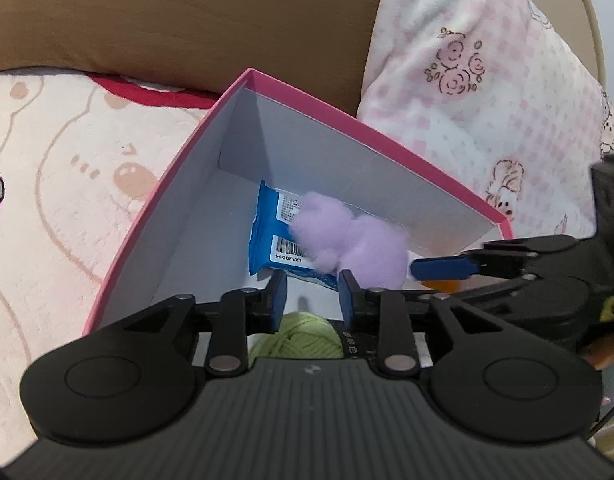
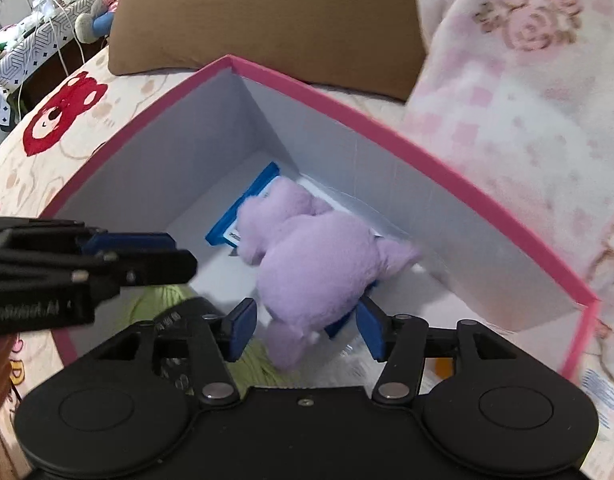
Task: Organize objects
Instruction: 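Open the right tool to release the plush toy in the box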
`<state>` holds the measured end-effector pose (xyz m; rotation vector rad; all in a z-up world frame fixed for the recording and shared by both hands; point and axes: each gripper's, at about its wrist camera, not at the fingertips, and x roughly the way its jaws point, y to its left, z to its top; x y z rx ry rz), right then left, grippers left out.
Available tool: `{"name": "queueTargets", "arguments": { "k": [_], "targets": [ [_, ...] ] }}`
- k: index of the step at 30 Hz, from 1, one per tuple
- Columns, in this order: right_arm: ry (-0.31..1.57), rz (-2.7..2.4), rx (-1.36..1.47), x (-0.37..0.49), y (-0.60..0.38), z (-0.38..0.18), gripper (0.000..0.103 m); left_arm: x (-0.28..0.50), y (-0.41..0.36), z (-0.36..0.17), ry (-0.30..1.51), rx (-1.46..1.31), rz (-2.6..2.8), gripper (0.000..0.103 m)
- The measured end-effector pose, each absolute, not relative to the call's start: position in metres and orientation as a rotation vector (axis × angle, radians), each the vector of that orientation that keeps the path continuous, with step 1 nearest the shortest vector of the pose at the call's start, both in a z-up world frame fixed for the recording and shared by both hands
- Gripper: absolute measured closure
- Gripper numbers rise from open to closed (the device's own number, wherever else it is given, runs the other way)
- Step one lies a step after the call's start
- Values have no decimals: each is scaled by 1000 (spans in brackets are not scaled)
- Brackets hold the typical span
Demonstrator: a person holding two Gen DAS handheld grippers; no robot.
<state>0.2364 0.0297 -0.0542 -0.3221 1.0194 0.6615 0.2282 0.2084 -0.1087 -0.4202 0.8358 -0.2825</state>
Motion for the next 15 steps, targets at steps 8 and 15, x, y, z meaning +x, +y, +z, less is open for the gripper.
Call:
{"name": "queueTargets", "arguments": {
  "k": [8, 15],
  "targets": [
    [961, 680, -269, 207, -10, -23, 37, 220, 203, -96, 861, -356, -244, 54],
    [898, 733, -224, 160, -24, -3, 36, 203, 189, -73, 891, -274, -201, 44]
  ]
}}
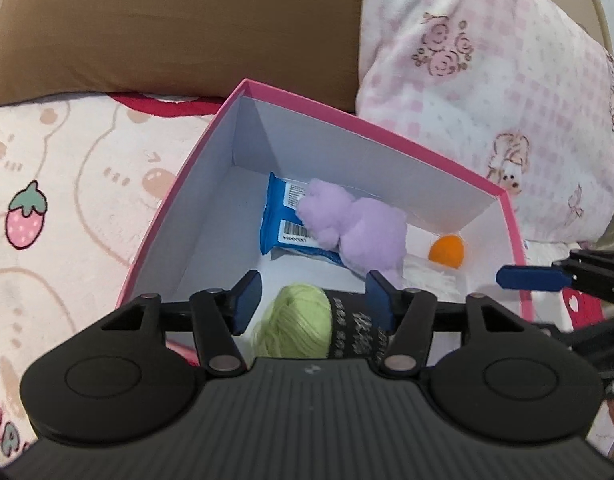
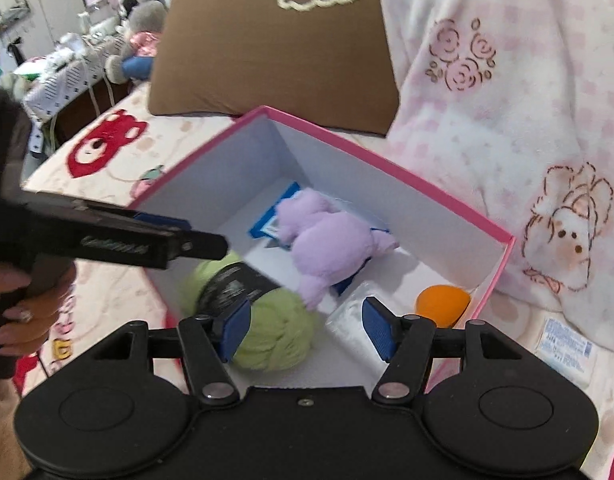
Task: Organize objects
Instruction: 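Raise the right tool and move it toward the white soap box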
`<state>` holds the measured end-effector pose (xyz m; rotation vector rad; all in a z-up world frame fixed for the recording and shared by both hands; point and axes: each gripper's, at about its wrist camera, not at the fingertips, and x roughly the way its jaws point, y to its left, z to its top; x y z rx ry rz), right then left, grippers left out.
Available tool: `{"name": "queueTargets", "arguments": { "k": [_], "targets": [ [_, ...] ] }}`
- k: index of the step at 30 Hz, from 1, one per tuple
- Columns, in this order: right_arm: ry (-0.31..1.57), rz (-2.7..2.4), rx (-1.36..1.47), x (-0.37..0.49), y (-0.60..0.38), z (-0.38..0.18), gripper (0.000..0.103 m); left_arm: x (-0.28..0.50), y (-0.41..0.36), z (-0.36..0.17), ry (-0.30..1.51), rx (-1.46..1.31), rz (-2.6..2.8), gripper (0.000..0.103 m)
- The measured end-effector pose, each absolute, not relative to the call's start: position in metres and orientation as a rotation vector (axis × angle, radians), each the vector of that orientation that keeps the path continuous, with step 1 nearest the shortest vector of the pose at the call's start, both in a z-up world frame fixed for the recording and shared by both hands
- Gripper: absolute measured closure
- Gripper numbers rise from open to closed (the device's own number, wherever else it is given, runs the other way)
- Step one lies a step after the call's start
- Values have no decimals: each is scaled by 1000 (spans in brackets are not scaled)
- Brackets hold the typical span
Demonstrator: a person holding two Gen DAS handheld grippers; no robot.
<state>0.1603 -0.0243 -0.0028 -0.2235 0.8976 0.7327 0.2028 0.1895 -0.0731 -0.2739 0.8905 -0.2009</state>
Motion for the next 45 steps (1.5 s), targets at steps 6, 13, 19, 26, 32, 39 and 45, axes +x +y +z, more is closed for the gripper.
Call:
{"name": "queueTargets", "arguments": {
  "k": [6, 13, 19, 26, 32, 39, 45],
  "targets": [
    [862, 756, -239, 131, -30, 13, 29, 177, 176, -45, 896, -221, -197, 35],
    [811, 769, -276, 106, -34, 32, 23, 145, 166, -16, 905, -205, -215, 22],
    [794, 795, -254, 84, -47, 47, 15, 120, 156, 1, 916, -177, -227, 17],
    [769, 827, -249, 59, -61, 64, 15, 92, 155, 16, 903, -184, -217, 16],
    [804, 840, -288, 44, -70, 76, 15, 70, 149, 28, 909, -186, -238, 14],
    [856, 858, -311, 32, -97, 77, 15, 51, 138, 27, 973, -179, -259, 14],
    [857, 845, -298, 27, -122, 67, 15, 39, 111, 16, 1013, -184, -313, 14]
  ]
}}
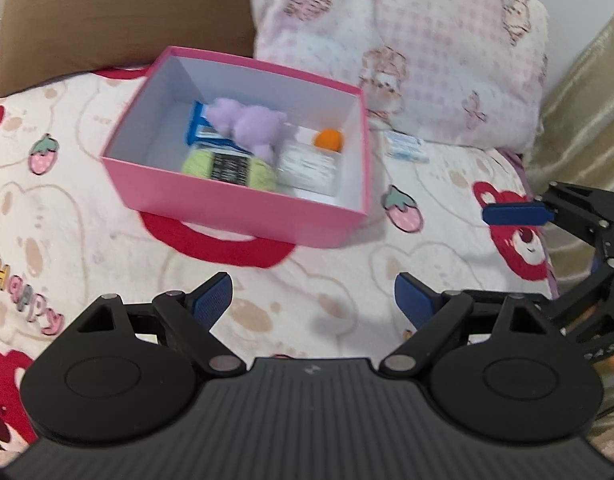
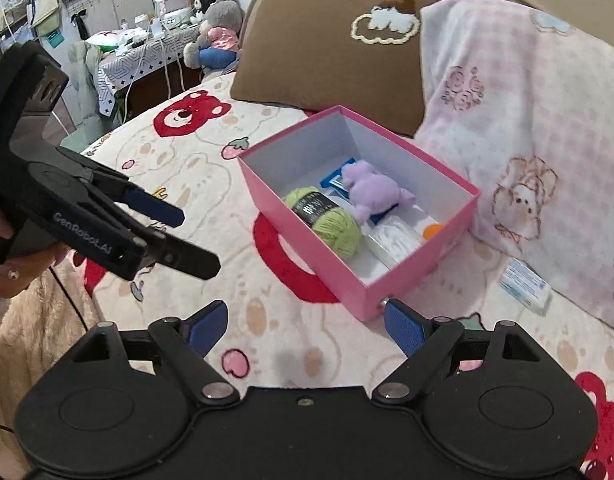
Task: Organize objects
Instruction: 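Raise the right tool and move it toward the white soap box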
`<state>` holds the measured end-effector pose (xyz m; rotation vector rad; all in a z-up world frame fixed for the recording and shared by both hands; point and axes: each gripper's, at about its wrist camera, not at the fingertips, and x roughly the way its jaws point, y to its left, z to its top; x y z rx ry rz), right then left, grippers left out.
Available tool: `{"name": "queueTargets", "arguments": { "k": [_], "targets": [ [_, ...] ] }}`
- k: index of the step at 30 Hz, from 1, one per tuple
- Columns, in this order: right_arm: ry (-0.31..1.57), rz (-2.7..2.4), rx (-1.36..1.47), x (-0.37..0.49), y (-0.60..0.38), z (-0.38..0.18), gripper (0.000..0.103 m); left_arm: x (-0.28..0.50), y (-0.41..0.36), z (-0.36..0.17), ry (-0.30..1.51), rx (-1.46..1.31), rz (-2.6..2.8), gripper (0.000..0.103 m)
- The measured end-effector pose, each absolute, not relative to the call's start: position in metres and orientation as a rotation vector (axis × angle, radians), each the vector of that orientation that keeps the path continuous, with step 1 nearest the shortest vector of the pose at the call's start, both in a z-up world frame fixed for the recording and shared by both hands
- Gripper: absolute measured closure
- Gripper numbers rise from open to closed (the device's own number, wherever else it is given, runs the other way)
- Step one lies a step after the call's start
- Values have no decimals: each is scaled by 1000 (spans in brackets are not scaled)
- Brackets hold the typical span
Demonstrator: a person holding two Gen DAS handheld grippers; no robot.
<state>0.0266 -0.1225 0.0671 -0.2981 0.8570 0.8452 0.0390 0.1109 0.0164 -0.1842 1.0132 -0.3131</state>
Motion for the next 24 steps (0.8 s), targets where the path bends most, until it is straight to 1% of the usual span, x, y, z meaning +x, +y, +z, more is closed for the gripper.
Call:
{"name": "queueTargets", "arguments": {
  "k": [9, 13, 15, 19, 24],
  "targets": [
    [853, 817, -308, 22, -166, 62, 15, 44, 50, 10, 1072, -150, -429, 14],
    [820, 770, -304, 29, -187, 54, 15, 54, 23, 11, 1053, -132, -471, 15],
    [790, 741, -288, 33, -197, 50, 15, 57, 14, 16, 1015, -119, -482, 15],
    [738, 710, -240, 42, -215, 46, 15, 67, 2, 19, 998, -141, -506, 15],
    [666, 685, -256, 51, -228, 37, 15, 82, -22, 16, 972, -121, -511, 16]
  ]
}}
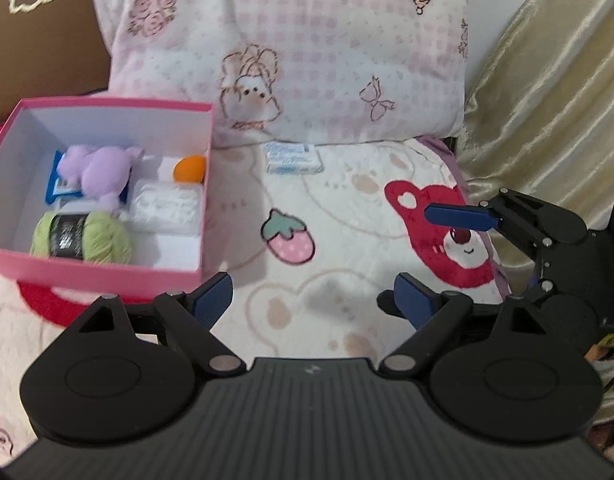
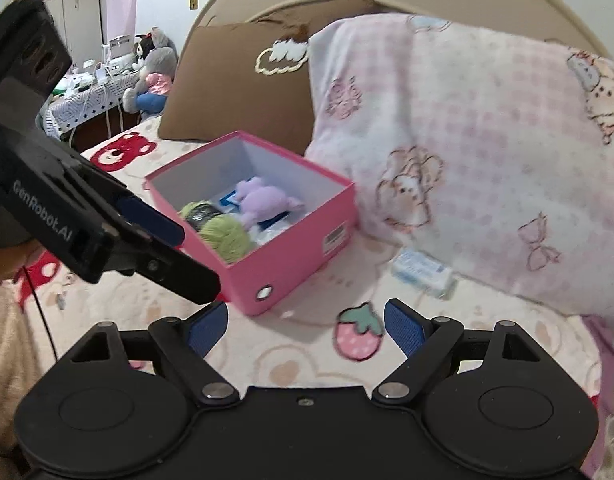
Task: Organize objects
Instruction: 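Raise the right tool and move it toward the white soap box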
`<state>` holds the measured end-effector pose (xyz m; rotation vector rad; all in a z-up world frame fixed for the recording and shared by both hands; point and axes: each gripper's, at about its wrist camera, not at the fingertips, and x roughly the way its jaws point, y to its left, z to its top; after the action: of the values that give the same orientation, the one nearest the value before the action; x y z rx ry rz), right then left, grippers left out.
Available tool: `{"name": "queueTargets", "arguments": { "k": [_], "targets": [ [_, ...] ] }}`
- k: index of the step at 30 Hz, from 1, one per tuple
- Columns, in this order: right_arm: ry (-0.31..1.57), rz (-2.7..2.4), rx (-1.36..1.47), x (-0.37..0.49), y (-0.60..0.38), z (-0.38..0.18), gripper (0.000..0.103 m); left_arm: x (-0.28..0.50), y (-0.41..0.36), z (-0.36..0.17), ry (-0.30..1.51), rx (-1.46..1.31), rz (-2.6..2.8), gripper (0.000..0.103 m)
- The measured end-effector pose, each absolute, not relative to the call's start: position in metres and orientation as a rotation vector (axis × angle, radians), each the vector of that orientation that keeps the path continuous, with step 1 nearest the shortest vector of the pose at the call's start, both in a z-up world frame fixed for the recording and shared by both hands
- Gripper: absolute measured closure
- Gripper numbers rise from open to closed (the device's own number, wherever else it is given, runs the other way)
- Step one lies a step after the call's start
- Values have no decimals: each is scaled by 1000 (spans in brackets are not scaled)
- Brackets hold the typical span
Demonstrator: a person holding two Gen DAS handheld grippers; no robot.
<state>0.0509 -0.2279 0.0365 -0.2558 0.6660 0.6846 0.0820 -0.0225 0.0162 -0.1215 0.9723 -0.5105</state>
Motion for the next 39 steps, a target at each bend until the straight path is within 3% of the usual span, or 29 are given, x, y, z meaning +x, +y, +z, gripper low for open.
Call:
{"name": "queueTargets", "arguments": {
  "k": [16, 19, 22, 35, 39],
  "targets": [
    [739, 604, -116, 125, -264, -31, 15, 149, -89, -25, 910, -62, -423, 21],
    [720, 604, -134, 132, -260, -40, 15, 164, -100, -34, 915, -65, -418, 23],
    [691, 608, -162, 140, -253, -45, 15, 182, -110, -45, 923, -99, -415, 31],
    [639, 515, -161, 181, -248, -78, 16, 243, -143, -91, 852, -83, -423, 34],
    [669, 489, -156, 206, -241, -94, 17, 263, -152, -111, 881, -34, -421, 45]
  ]
}}
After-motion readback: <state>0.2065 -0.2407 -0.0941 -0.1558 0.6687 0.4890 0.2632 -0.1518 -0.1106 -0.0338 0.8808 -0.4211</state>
